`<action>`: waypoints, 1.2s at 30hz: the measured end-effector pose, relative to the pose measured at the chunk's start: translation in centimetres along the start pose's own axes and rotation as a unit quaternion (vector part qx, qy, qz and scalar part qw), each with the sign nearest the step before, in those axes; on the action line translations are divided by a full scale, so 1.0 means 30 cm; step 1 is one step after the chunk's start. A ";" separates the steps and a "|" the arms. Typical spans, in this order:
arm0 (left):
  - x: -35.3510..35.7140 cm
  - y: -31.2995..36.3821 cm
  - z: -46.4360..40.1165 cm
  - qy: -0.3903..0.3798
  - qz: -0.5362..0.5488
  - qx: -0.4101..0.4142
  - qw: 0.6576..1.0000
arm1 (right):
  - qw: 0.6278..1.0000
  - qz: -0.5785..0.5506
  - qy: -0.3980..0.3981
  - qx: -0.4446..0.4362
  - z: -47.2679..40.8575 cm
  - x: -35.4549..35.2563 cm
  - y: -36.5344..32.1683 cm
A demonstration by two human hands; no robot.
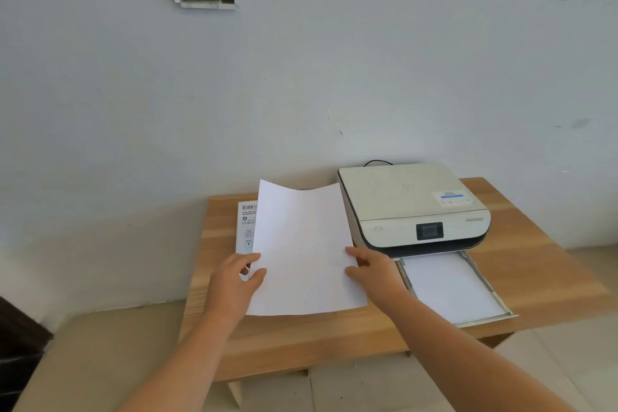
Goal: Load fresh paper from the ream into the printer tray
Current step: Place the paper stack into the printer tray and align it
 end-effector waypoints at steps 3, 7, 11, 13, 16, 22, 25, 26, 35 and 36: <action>0.040 0.026 -0.013 0.000 -0.001 0.007 1.000 | 1.000 -0.012 0.004 0.010 -0.015 -0.040 0.023; 0.099 0.080 -0.014 0.007 0.002 0.004 1.000 | 1.000 -0.020 -0.001 0.007 -0.042 -0.104 0.061; 0.168 0.136 -0.004 0.012 -0.013 -0.006 1.000 | 1.000 -0.017 -0.010 0.000 -0.072 -0.187 0.097; 0.207 0.176 -0.002 0.017 -0.015 -0.012 1.000 | 1.000 -0.021 -0.015 -0.005 -0.090 -0.235 0.117; 0.268 0.241 -0.003 0.026 -0.015 -0.013 0.999 | 0.999 -0.025 -0.023 -0.011 -0.124 -0.311 0.144; 0.378 0.345 -0.016 0.055 -0.013 -0.021 0.998 | 0.998 -0.028 -0.041 -0.024 -0.195 -0.445 0.184; 0.432 0.390 -0.022 0.058 -0.020 -0.022 0.998 | 0.998 -0.024 -0.044 -0.027 -0.227 -0.498 0.203; 0.449 0.405 -0.023 0.059 -0.021 -0.023 0.998 | 0.998 -0.025 -0.045 -0.027 -0.238 -0.515 0.210; 0.558 0.456 -0.061 0.047 -0.040 -0.004 0.998 | 0.998 -0.031 -0.046 -0.022 -0.305 -0.614 0.252; 0.567 0.462 -0.072 0.043 -0.041 0.000 0.998 | 0.998 -0.028 -0.043 -0.022 -0.311 -0.622 0.254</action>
Point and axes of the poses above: each hand's wrist, its own z-axis away from the middle knuckle, its own x-axis out of the palm, y = z × x, the point moved 1 cm from there along -z, towards the middle knuckle, and after that the axes turned 15 degrees about x, right-handed, at the moved point
